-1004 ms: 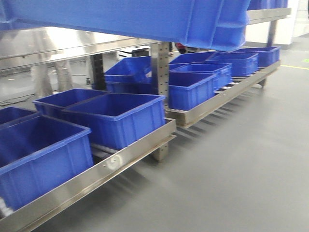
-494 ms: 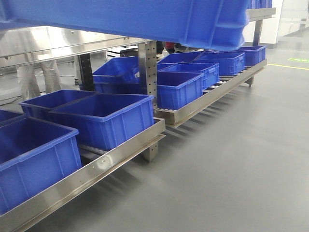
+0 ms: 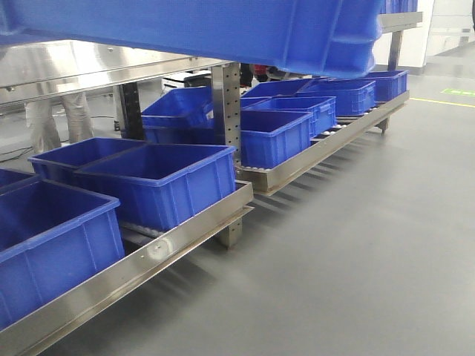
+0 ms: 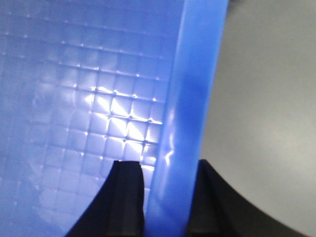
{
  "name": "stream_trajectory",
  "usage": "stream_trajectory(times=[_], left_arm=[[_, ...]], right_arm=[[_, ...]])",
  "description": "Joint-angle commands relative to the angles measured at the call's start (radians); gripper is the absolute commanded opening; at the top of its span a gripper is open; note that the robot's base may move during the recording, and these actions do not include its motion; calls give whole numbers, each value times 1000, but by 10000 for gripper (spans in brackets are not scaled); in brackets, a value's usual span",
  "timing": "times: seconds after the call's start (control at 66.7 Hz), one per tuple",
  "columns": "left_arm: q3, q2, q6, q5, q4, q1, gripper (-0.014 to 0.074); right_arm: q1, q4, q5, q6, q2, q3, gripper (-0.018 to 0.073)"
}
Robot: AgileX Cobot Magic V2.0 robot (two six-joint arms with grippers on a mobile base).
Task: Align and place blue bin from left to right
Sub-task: 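Turn the base away from the rack carrying the bin in both grippers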
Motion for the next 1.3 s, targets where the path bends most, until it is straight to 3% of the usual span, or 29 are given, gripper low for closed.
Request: stream_trajectory(times=[0.0,1.289], left_arm=[[-19,-24,-5,-195,-103,-19,-111],[-19,-24,-5,-195,-103,-19,-111]], right_arm=[[16,88,-94,-25,-14,-17,-60],[16,88,-94,-25,-14,-17,-60]])
